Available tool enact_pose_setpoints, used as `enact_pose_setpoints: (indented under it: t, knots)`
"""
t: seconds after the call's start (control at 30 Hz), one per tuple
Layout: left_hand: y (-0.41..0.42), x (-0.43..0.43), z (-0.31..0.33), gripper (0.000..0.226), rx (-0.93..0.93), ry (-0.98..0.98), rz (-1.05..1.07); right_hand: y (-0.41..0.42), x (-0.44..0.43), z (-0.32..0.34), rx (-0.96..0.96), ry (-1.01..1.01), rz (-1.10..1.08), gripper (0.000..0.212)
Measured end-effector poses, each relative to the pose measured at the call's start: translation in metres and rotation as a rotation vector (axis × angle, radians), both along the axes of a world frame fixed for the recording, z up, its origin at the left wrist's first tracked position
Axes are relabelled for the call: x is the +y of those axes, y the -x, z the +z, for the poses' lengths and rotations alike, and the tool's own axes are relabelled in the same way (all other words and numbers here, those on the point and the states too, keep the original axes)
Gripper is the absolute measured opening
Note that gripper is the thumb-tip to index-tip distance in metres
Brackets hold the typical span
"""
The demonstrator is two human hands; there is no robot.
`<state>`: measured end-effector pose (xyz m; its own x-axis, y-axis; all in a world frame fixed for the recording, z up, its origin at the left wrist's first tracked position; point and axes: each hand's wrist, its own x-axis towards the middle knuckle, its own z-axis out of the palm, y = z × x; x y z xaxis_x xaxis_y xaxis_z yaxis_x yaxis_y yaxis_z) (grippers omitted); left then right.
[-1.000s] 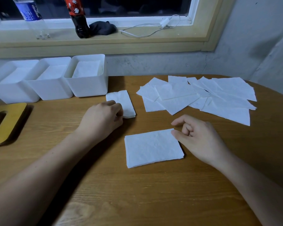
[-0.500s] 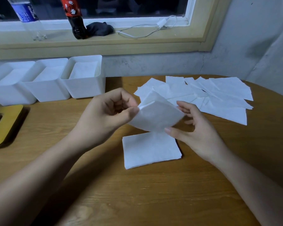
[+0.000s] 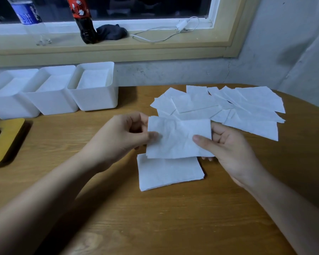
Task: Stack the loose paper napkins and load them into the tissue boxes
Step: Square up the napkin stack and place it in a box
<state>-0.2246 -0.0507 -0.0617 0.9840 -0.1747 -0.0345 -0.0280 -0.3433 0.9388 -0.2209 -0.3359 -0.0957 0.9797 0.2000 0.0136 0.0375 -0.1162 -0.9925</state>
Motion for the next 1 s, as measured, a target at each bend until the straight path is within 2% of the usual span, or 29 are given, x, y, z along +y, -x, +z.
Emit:
enact_pose_setpoints:
  t: [0.13,0.27,0.43,0.67,1.0]
  knots:
    - [-0.002,0.007,0.008,0.034,0.267,-0.103,-0.108,-0.001,-0.002,-0.001,0.043,0.124,0.012,0.021]
    - [-0.002,0.011,0.011,0.040,0.363,-0.200,-0.171,0.001,0.001,0.000,0.081,0.208,0.078,0.022]
    - [-0.001,0.011,0.008,0.042,0.408,-0.264,-0.212,0.001,0.003,-0.001,0.073,0.392,0.108,0.037]
    - [-0.004,0.010,0.004,0.044,0.450,-0.375,-0.245,0.001,0.001,-0.006,-0.034,0.530,0.132,0.054]
    - [-0.010,0.016,0.000,0.050,0.425,-0.467,-0.239,-0.002,-0.003,-0.006,-0.122,0.647,0.106,0.054]
